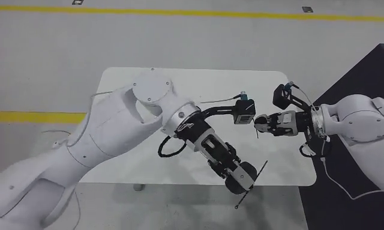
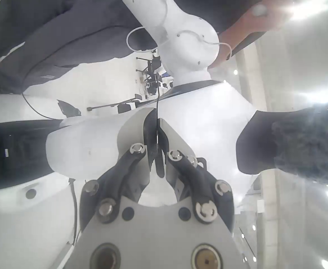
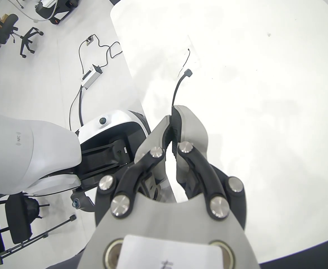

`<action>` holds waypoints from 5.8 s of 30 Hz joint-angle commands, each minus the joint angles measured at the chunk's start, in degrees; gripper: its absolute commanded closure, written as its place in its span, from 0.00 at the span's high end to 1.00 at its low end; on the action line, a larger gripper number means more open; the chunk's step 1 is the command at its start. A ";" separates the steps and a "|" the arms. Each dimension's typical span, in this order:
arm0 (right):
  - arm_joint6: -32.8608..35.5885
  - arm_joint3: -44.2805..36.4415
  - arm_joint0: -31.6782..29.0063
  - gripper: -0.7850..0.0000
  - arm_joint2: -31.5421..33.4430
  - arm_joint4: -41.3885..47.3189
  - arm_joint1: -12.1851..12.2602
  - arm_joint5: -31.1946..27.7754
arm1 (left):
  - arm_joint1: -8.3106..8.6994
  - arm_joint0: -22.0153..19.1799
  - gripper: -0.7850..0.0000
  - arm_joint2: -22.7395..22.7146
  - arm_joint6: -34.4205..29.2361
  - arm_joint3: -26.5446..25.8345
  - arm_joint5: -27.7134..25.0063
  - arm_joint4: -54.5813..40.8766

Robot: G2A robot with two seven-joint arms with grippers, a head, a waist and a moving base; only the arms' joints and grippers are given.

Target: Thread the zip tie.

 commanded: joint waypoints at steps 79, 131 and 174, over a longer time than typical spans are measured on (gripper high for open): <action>-3.54 -2.42 -3.31 0.00 -0.07 12.61 5.23 -4.00 | -5.57 27.53 0.00 -16.74 92.80 -6.98 23.53 -73.12; -1.46 -1.53 -1.16 0.00 -4.32 15.99 5.47 -3.86 | -8.24 33.06 0.00 -21.36 94.87 -9.49 25.50 -71.87; -3.83 0.04 3.71 0.00 -14.65 27.35 7.50 -6.25 | -8.12 40.21 0.00 -25.80 101.73 -14.14 24.33 -72.39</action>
